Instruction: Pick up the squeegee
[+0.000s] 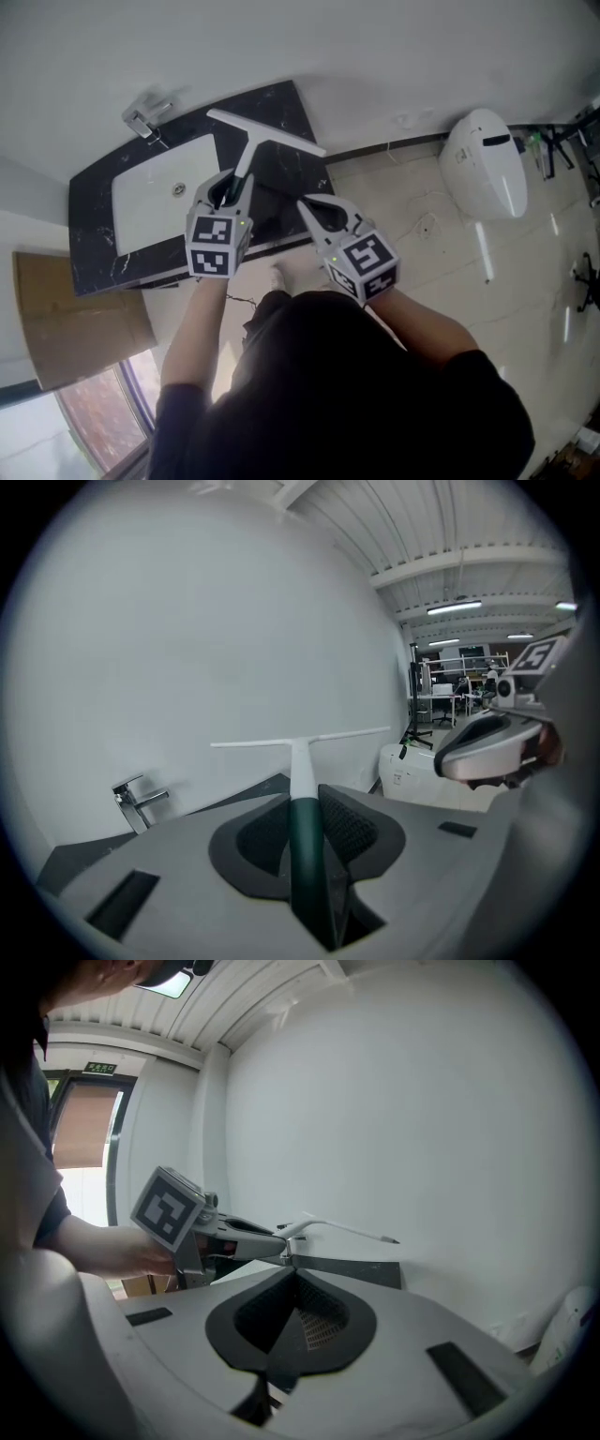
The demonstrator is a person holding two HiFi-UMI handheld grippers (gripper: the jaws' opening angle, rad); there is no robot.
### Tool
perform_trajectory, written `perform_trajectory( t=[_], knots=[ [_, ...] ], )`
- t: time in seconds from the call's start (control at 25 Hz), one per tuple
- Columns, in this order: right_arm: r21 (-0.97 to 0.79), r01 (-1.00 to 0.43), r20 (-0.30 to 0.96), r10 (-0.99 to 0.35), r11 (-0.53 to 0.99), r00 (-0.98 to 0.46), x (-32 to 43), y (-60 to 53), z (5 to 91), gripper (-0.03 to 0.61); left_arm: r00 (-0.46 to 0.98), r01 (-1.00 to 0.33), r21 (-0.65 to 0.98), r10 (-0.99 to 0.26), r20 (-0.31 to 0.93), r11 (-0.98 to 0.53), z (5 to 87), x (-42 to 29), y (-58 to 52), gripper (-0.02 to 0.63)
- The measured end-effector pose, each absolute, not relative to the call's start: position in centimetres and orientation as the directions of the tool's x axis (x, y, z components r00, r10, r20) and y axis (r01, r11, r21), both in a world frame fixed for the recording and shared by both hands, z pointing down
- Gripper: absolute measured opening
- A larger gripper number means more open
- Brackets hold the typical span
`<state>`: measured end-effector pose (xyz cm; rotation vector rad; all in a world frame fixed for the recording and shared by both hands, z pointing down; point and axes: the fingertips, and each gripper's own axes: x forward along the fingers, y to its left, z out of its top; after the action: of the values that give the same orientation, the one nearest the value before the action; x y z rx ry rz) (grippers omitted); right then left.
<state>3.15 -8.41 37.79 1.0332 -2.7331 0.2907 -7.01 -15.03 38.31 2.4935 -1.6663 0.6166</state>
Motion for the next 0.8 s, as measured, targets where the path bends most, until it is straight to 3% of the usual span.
perform_trajectory(
  t=[0.8],
  knots=[
    [-0.056, -0.721, 0.226, -0.695, 0.69, -0.682, -3.0, -4.8, 37.3, 0.0, 0.417, -0.863, -0.17, -0.861, 0.291, -0.475, 36.1, -11.1, -7.5, 0.104]
  ],
)
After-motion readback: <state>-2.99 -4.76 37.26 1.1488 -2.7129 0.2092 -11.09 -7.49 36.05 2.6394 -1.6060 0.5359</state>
